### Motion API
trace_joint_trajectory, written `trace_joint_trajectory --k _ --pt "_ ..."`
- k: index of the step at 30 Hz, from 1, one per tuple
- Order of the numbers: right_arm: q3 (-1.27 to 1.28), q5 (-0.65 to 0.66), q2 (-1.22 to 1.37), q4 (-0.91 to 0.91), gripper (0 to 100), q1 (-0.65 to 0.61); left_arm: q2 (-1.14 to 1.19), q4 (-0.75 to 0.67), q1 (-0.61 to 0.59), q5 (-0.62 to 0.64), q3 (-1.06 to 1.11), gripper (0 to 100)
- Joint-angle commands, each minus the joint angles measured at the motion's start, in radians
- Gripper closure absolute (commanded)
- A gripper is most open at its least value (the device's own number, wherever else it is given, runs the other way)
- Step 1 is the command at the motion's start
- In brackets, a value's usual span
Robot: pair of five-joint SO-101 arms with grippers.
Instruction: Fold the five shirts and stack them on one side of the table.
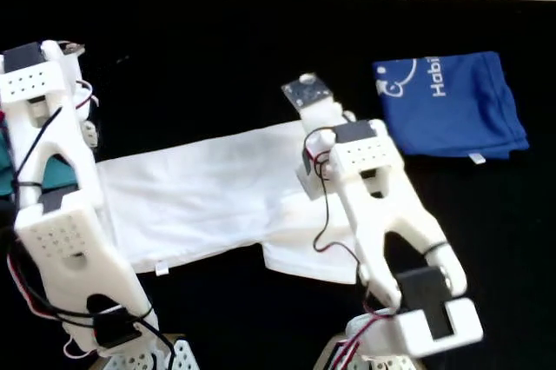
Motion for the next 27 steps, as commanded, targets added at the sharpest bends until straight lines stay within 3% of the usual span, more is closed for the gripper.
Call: trace_joint_trajectory --k 1,7,10,17,23,27 --pt "0.001 0.011 0.053 -0.038 99.2 -0.007 -0.205 -0.026 0.041 0.0 0.257 99" --pt "0.019 0.012 0.082 0.001 99.2 -0.007 -0.424 -0.442 0.079 0.008 0.957 99" --pt "0.028 0.023 0.082 0.042 99.2 -0.018 -0.441 -0.628 0.047 0.009 1.153 99" --pt "0.019 0.071 0.079 0.165 99.2 -0.116 -0.443 -0.664 -0.028 0.009 1.144 99" --pt "-0.058 0.023 0.081 0.024 99.2 -0.065 -0.45 -0.786 -0.045 0.011 1.188 99" --pt "-0.105 -0.005 0.088 -0.031 99.2 -0.051 -0.452 -0.832 -0.064 0.075 1.198 99"
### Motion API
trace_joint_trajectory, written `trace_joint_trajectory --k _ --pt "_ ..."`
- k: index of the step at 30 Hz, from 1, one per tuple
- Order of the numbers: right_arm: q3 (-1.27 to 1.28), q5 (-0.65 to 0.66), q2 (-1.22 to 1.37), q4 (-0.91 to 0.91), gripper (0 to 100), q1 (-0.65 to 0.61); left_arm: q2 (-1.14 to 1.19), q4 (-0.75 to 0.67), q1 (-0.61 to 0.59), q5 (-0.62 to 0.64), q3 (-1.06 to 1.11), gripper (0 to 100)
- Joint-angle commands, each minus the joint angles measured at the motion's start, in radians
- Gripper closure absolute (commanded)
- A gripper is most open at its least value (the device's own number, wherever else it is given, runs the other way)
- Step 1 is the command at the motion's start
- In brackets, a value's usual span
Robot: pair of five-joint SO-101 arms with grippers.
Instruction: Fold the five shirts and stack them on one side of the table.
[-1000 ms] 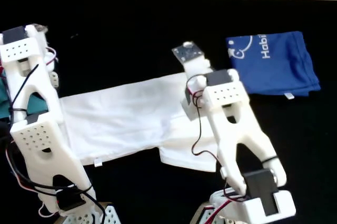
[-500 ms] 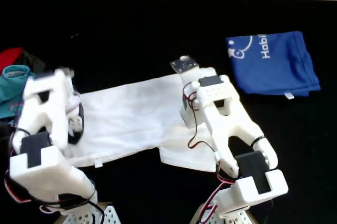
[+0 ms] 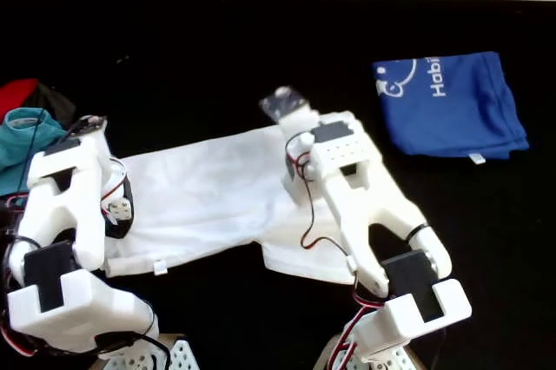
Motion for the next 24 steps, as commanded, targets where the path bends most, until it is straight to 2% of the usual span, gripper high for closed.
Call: trace_joint_trajectory --k 1,5,11,18,24 --pt "-0.058 -0.02 0.001 -0.053 99.2 0.018 -0.002 -0.071 -0.041 0.031 0.002 99" --pt "-0.041 -0.021 0.002 -0.124 99.2 0.016 -0.002 -0.074 -0.044 0.032 0.002 99" --pt "0.012 -0.015 0.004 -0.127 99.2 0.016 -0.002 -0.074 -0.044 0.032 0.002 99" --pt "0.176 0.101 -0.005 -0.168 99.2 0.015 -0.002 -0.075 -0.044 0.032 0.004 99" --pt "0.186 0.109 -0.025 0.013 99.2 -0.018 -0.002 -0.075 -0.044 0.032 0.004 99"
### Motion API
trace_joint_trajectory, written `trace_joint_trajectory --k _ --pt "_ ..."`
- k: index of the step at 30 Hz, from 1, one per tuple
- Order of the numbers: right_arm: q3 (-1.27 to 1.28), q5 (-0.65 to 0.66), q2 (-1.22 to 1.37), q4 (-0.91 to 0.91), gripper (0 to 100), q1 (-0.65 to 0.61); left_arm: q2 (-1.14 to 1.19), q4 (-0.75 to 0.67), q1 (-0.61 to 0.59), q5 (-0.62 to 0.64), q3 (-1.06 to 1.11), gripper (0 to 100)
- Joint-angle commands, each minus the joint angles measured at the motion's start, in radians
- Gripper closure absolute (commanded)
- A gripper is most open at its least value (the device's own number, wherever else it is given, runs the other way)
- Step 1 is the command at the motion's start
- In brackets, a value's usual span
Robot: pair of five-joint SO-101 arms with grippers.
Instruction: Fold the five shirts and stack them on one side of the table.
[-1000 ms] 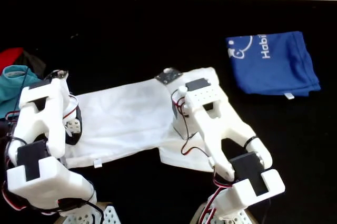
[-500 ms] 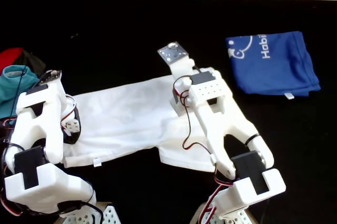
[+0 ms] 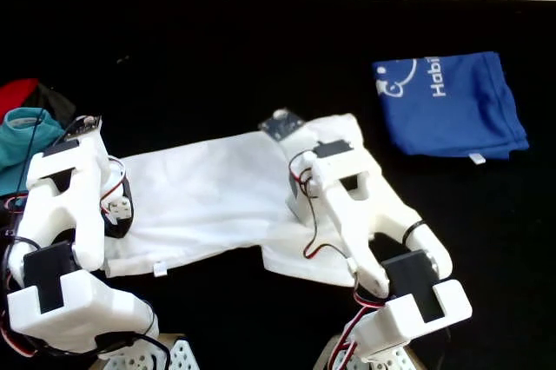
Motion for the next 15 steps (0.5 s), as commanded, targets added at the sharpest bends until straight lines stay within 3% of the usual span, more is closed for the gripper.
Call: trace_joint_trajectory --k 1,9,15 --pt "0.005 0.009 -0.054 0.116 99.2 -0.044 -0.002 -0.063 -0.041 0.006 -0.002 99" --pt "0.088 0.009 -0.414 0.257 99.2 -0.243 -0.002 -0.063 -0.041 0.006 -0.002 99" --pt "0.131 0.005 -0.498 0.002 99.2 -0.097 -0.002 -0.063 -0.041 0.006 -0.002 99"
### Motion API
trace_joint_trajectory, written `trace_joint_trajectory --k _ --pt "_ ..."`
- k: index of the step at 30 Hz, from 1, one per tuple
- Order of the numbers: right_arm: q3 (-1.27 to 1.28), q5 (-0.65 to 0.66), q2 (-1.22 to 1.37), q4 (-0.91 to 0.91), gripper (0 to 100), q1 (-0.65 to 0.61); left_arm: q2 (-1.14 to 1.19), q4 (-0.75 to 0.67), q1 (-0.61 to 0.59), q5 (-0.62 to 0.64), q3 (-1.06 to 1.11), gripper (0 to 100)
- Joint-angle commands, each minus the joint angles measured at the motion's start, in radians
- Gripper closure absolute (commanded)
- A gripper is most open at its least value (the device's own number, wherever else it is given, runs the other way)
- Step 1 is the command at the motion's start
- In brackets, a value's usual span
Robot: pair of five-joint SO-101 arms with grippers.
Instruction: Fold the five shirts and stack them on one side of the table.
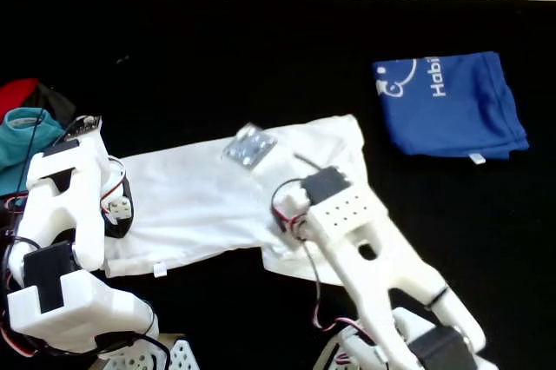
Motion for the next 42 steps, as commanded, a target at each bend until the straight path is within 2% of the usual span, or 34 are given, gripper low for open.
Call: trace_joint_trajectory --k 1,3,5,13,17,23,30,34,38,42 --pt "0.038 0.005 -0.015 -0.202 99.2 0.108 -0.002 -0.063 -0.041 0.006 -0.002 99" --pt "0.077 0.008 0.041 -0.294 99.2 0.14 -0.002 -0.063 -0.041 0.006 -0.002 99" --pt "0.101 0.009 0.11 -0.302 99.2 0.145 -0.002 -0.063 -0.041 0.006 -0.002 99" --pt "0.114 0.015 0.186 -0.044 99.2 0.025 -0.002 -0.063 -0.041 0.006 -0.002 99" --pt "0.113 0.068 0.186 0.062 99.2 -0.059 -0.002 -0.063 -0.041 0.006 -0.002 99" --pt "0.108 0.072 0.185 0.127 99.2 -0.093 -0.002 -0.063 -0.041 0.006 -0.004 99" --pt "-0.031 0.064 0.185 0.102 99.2 0.087 -0.002 -0.063 -0.041 0.006 -0.004 99" --pt "-0.11 -0.052 0.189 0.031 99.2 0.145 -0.004 -0.057 -0.041 0.008 -0.019 99" --pt "-0.07 -0.06 0.199 -0.088 99.2 0.159 0.008 0.005 -0.054 0.008 -0.108 99" --pt "0.012 -0.06 0.199 -0.217 99.2 0.196 0.033 0.008 -0.077 -0.008 -0.214 99"
